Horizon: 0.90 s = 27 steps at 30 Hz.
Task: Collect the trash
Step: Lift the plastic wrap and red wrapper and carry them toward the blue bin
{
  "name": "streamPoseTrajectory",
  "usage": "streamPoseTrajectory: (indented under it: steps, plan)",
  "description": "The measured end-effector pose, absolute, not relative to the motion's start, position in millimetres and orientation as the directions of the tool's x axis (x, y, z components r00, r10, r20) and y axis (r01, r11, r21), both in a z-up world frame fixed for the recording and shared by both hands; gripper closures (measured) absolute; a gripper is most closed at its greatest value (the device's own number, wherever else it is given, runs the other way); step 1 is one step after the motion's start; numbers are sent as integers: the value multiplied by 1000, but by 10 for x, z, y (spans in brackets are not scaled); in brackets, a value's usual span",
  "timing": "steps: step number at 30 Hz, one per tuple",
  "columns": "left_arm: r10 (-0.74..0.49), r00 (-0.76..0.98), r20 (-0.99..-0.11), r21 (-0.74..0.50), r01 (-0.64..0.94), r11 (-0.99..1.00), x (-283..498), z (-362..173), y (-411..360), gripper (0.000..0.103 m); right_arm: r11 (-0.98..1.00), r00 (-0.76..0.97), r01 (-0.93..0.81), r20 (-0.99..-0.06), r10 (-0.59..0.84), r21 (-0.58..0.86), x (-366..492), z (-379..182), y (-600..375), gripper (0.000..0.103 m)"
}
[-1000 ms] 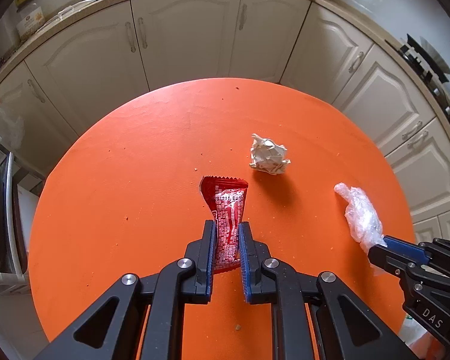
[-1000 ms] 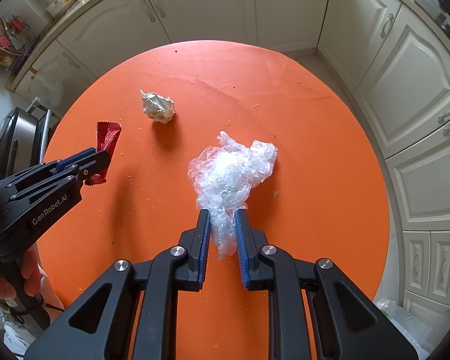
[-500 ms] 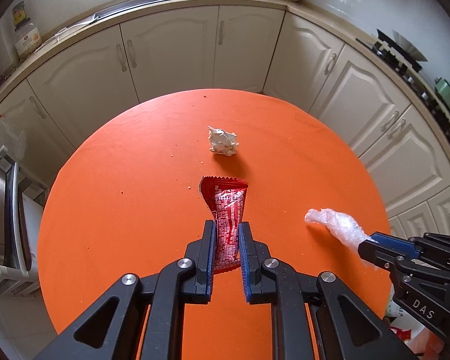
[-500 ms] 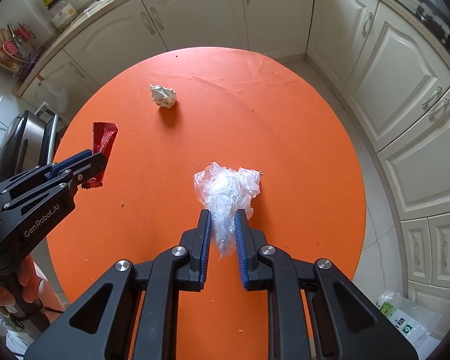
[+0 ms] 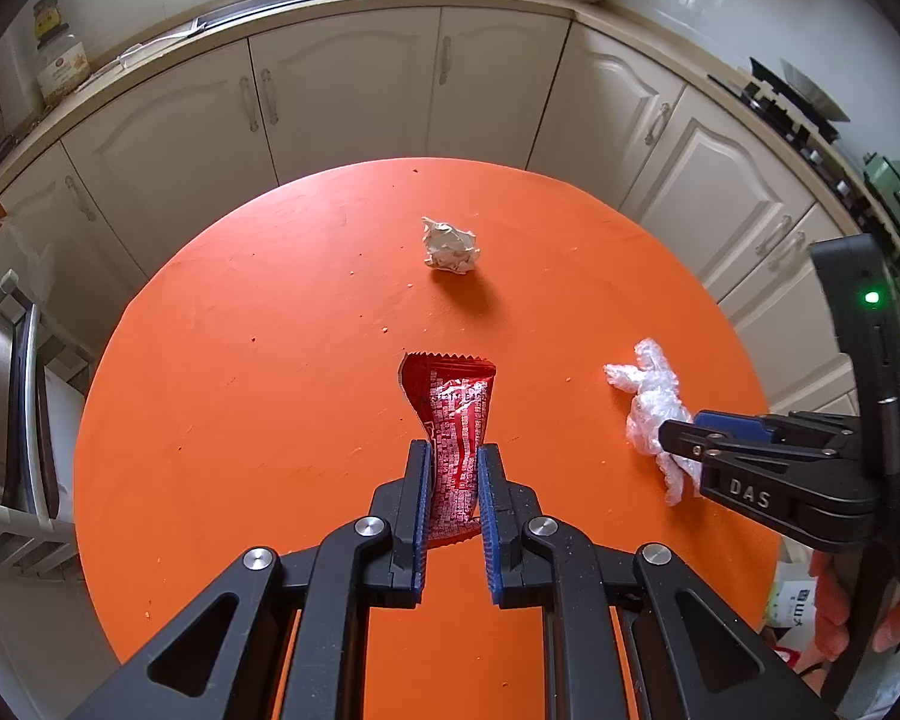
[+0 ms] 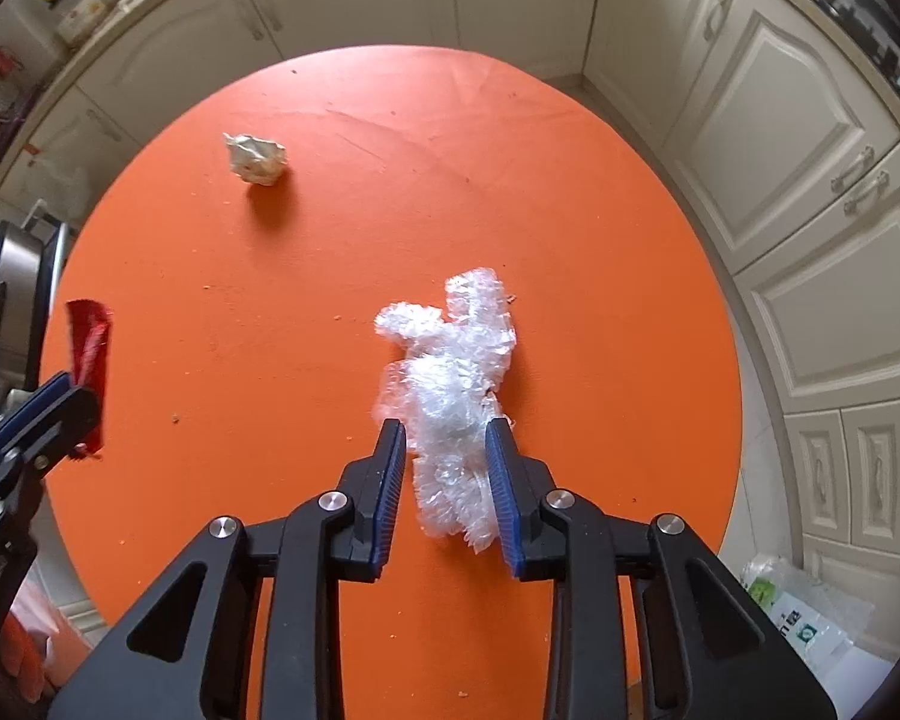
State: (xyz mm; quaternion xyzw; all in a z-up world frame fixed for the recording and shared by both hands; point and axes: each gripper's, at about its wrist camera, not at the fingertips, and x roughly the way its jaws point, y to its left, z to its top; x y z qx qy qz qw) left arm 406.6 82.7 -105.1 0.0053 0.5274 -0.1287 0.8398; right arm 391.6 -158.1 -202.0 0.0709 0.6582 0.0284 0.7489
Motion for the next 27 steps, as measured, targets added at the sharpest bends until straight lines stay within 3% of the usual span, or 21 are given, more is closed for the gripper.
streamPoseTrajectory:
  steps: [3, 6, 9, 10, 14, 27]
  plan:
    - [-188, 418, -889, -108, 207, 972, 4063, -1079, 853, 92, 991, 113, 40, -986, 122, 127, 3997, -2166, -1533, 52]
    - [-185, 409, -894, -112, 198, 974, 4073, -1131, 863, 92, 992, 109, 41, -988, 111, 116, 4044, -2268, -1505, 47]
    - [-165, 411, -897, -94, 187, 978, 4096, -1163, 859, 92, 994, 123, 28, -987, 102, 106, 4056, -2263, -1471, 61]
    - [-167, 407, -898, -97, 188, 977, 4105, -1175, 847, 92, 996, 131, 25, -988, 81, 85, 4048, -2256, -1470, 76]
    - [-154, 416, -896, -83, 183, 980, 4125, -1178, 789, 92, 982, 125, 33, -975, 183, 188, 3981, -2228, -1531, 77]
    - [-209, 423, -882, -52, 352, 935, 3847, -1060, -95, 92, 971, 208, 124, -962, 177, 205, 3378, -1860, -2297, 77]
